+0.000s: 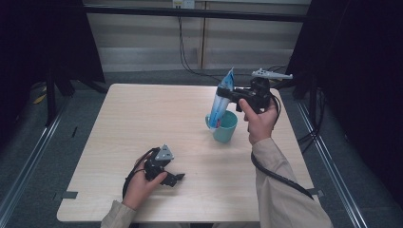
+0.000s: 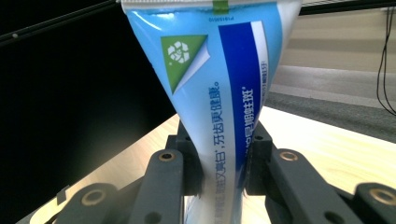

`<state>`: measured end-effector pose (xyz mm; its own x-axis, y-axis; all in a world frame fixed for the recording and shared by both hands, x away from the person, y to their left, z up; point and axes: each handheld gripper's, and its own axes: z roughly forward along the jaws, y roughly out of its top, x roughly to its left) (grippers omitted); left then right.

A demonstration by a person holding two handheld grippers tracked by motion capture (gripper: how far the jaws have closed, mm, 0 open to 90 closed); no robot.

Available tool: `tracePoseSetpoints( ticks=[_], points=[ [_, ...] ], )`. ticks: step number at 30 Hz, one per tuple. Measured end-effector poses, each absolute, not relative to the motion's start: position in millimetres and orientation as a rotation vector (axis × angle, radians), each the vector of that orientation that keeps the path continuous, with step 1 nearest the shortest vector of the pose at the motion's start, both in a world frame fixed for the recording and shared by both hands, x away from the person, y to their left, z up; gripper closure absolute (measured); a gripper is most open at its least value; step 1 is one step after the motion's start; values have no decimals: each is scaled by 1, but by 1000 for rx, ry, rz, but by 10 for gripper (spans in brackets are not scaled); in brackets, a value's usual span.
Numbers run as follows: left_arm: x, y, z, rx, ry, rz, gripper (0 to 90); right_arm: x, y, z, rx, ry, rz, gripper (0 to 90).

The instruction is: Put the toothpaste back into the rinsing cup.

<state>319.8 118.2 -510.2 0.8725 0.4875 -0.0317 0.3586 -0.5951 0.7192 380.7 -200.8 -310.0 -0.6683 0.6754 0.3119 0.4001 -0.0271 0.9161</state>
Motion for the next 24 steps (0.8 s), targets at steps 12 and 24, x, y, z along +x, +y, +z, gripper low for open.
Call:
tracePoseSetpoints(
  ticks=[12, 24],
  points=[
    [320, 118, -510, 2270, 605, 216, 89, 388, -204, -307, 1153, 1992, 1733, 738],
    [320, 118, -510, 2269, 606, 215, 89, 394, -213, -308, 1186, 1949, 1715, 737]
  ],
)
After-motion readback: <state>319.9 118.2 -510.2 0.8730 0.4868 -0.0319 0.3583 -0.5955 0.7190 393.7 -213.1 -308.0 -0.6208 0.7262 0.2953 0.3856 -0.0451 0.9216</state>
